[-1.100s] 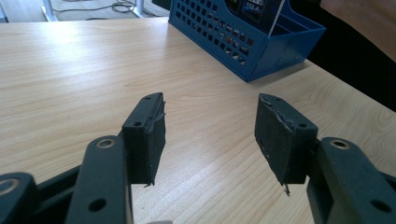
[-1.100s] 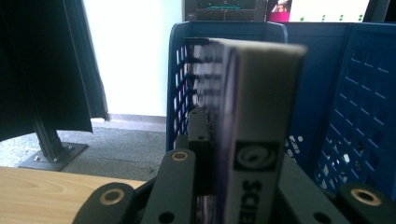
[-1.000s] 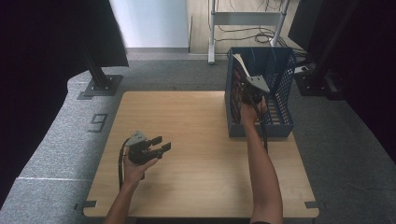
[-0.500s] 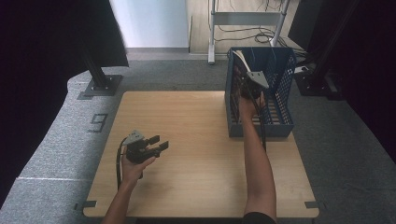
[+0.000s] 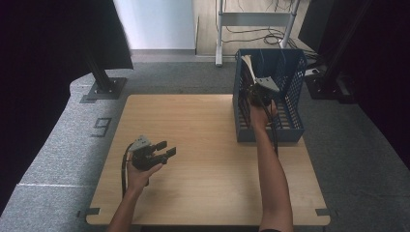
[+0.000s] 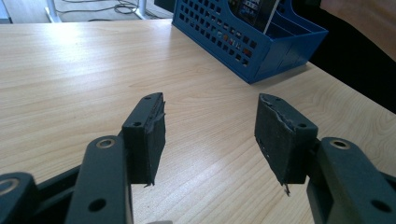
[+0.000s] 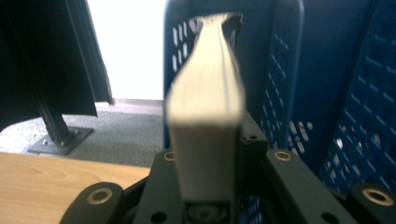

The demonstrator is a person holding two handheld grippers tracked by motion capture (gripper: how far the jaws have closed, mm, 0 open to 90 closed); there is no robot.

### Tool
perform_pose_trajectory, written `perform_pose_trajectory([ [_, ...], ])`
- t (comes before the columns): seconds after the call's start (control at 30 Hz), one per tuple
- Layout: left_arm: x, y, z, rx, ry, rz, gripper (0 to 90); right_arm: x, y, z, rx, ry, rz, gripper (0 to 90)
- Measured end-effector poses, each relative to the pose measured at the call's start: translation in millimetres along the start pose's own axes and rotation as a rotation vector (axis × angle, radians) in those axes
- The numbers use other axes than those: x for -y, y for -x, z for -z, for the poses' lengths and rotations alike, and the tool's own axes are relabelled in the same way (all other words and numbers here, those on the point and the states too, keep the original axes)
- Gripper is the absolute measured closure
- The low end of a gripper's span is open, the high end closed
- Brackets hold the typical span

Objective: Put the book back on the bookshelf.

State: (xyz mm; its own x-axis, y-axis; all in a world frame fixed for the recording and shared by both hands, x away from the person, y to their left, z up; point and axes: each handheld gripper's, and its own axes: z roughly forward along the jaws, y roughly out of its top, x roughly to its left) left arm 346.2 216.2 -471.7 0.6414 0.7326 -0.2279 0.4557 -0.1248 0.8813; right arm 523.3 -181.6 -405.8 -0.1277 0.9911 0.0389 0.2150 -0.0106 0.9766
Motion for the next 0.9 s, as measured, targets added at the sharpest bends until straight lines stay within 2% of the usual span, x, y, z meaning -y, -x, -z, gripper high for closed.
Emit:
perform_pose_trajectory([
  [0.07, 0.0, -0.3, -0.1, 0.0, 0.0, 0.0, 43.3, 0.6, 3.5, -1.1, 0.002, -0.027, -0.01, 77.3],
  [0.13, 0.1, -0.9, -0.2, -0.001, 0.0, 0.002, 43.3, 0.3, 4.3, -0.7, 0.02, -0.031, 0.004, 81.0],
  [0.23, 0.3, -1.7, -0.6, -0.002, -0.002, 0.004, 43.3, -0.1, 4.6, -0.4, 0.02, -0.033, 0.02, 81.5],
  [0.53, 0.2, -1.6, 0.7, -0.005, 0.004, 0.005, 43.3, 1.5, 2.9, -0.3, 0.031, -0.012, -0.002, 81.7],
  [0.67, 0.1, -1.6, 0.8, -0.004, 0.004, 0.005, 43.3, 2.1, 5.5, -0.6, 0.036, -0.01, -0.027, 81.6],
  [0.77, 0.4, -1.2, -0.4, -0.003, 0.001, 0.004, 43.3, 3.6, 4.7, 0.7, 0.019, -0.002, -0.025, 81.3],
  [0.9, 0.6, -0.2, -1.5, -0.002, -0.004, -0.001, 43.3, 6.6, -2.7, 3.1, -0.027, 0.012, -0.026, 79.5],
])
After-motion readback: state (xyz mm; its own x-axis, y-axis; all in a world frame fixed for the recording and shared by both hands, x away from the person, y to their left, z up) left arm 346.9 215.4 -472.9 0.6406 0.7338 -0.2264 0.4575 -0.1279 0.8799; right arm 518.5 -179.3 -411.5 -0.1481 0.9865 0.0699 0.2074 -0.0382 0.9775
